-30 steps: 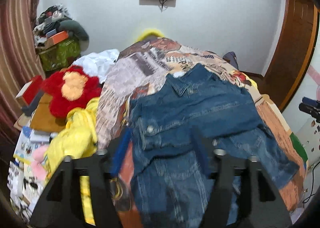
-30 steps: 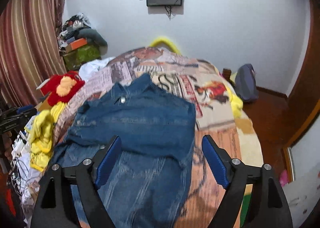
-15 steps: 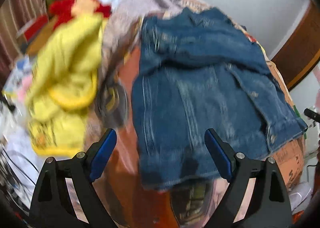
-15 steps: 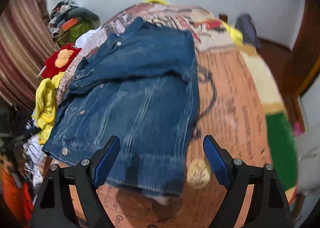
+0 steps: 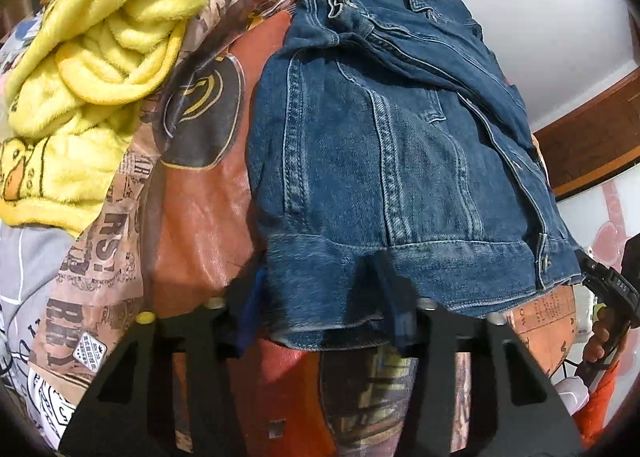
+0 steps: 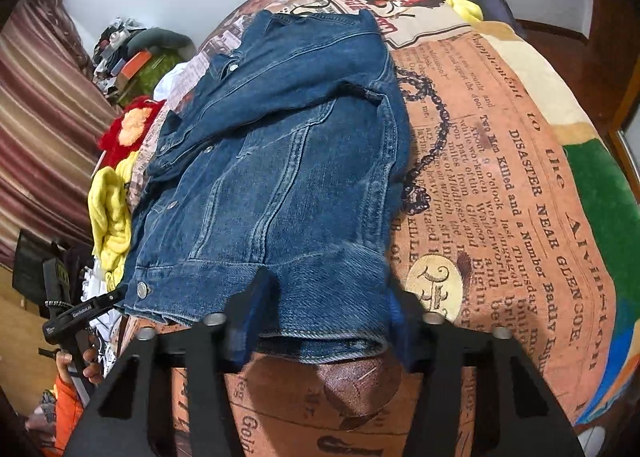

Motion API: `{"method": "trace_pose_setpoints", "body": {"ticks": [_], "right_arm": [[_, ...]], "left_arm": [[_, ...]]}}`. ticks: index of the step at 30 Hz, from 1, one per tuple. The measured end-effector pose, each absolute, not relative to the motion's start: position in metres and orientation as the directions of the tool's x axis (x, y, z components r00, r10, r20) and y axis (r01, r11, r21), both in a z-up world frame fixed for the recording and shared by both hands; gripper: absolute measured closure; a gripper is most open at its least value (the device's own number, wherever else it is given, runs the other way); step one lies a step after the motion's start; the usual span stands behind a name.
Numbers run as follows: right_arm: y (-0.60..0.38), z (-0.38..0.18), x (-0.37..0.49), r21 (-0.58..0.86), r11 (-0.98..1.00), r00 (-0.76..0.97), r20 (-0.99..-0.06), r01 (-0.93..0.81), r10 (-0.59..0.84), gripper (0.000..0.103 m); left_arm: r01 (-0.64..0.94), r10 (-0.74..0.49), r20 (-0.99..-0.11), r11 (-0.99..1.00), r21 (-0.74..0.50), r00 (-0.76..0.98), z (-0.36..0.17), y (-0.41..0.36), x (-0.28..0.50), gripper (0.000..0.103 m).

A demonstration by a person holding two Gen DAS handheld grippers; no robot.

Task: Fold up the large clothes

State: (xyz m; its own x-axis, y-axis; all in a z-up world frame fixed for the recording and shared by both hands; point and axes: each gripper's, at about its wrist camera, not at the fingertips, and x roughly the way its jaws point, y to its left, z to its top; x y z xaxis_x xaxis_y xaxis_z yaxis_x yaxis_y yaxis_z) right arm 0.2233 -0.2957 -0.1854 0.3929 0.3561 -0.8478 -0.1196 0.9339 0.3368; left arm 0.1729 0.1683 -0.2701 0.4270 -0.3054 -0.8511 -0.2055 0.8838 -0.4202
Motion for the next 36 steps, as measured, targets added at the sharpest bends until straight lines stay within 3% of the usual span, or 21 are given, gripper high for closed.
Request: {"method": "trace_pose_setpoints", "body": {"ticks": [1,2,8,18,36], "right_arm": [[-0.296,-0.185,0.224,0.338,0.933,0.393,-0.847,-0.122,0.358,0.067],[-0.295,-0.183,0.225,0.338,0.932,0.397,-0.843,-0.132,0.362,0.076],[-0.293,-0.165,0.238,0.360,0.915,0.436,-0.805,-0.180,0.403,0.088],[-0.277,-0.122,0.280,0.320,0.914,0.532,-0.743,-0.249,0.405,0.090],[-0.263,-0.054,0.418,0.231,0.939,0.703,-0.623,-0.253,0.343,0.092]], "left_arm": [[-0.209,-0.287,-0.855,0.891,-0.404,0.431,-0.269,0.168,0.173,0.073],[-0.203,-0.286,-0.853,0.892,-0.403,0.437,-0.266,0.169,0.174,0.075],[-0.180,-0.246,-0.816,0.904,-0.388,0.524,-0.234,0.171,0.180,0.085],[-0.072,-0.173,-0.723,0.953,-0.294,0.669,-0.161,0.161,0.222,0.086],[-0.058,-0.143,-0.590,0.950,-0.308,0.795,-0.102,0.181,0.354,0.087]]}}
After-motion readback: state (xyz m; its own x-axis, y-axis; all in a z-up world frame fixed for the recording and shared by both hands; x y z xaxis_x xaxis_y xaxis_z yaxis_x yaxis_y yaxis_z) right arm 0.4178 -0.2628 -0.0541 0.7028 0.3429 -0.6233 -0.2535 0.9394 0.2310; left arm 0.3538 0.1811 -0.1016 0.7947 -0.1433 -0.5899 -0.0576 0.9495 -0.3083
